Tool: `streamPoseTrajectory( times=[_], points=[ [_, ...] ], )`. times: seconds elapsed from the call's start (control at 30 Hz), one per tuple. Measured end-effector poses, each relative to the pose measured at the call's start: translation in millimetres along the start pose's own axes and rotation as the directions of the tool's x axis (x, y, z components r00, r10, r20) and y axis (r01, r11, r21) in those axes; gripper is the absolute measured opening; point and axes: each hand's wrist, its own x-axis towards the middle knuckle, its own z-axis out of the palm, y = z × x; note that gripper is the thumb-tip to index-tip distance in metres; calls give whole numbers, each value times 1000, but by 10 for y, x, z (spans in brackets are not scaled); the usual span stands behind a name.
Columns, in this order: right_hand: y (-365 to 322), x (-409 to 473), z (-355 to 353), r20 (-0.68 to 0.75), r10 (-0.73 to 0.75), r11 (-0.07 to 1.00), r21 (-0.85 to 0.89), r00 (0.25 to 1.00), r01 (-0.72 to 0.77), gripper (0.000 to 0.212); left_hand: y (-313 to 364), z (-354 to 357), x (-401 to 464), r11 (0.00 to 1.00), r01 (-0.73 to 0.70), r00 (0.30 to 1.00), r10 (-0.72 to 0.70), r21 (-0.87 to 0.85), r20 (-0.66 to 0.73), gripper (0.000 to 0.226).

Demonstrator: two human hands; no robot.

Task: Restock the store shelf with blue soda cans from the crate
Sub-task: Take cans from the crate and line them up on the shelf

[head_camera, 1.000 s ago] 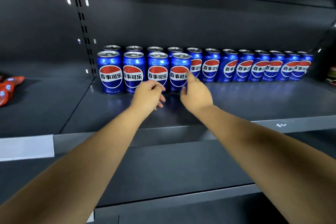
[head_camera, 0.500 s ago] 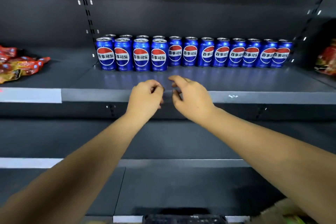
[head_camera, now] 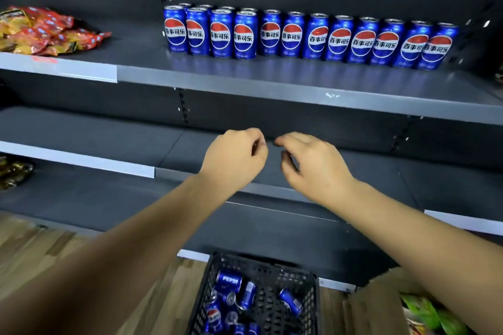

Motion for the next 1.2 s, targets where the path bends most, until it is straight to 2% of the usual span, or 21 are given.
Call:
streamPoseTrajectory(
  times=[0.17, 0.27, 0.4, 0.53, 0.67, 0.8, 0.97, 1.1, 1.2],
  points=[
    [-7, -276, 168, 77, 32, 999, 8, 996, -32, 27, -39, 308, -198, 989, -79, 993, 68, 123, 95, 16],
    [6, -412, 300, 116, 99, 995, 4, 988, -100, 26, -136, 468, -237, 977, -117, 983, 88, 179, 164, 21],
    [35, -573, 560, 177, 163, 986, 14, 970, -169, 37, -302, 687, -298, 969, -136, 973, 91, 207, 211, 25],
    [42, -716, 861, 246, 268, 956, 56, 932, -289, 25, -557, 992, -438, 974, -95, 960, 35, 205, 278, 24],
    [111, -827, 1095, 336, 388, 895, 85, 858, -438, 30, -783, 1289, -549, 971, -32, 926, -61, 238, 373, 22],
    [259, -1032, 1334, 385, 459, 833, 127, 801, -538, 32, -901, 1624, -670, 972, -16, 911, -82, 233, 405, 20],
    [539, -1558, 1685, 430, 572, 691, 207, 699, -693, 31, -1034, 2150, -945, 965, 103, 867, -205, 240, 453, 19],
    [711, -2112, 1984, 536, 588, 581, 241, 606, -777, 32, -1153, 2695, -1217, 920, 129, 795, -319, 370, 516, 20],
    [827, -2495, 2245, 601, 601, 526, 200, 527, -827, 22, -1254, 3090, -1425, 875, 100, 710, -396, 473, 583, 24]
  ],
)
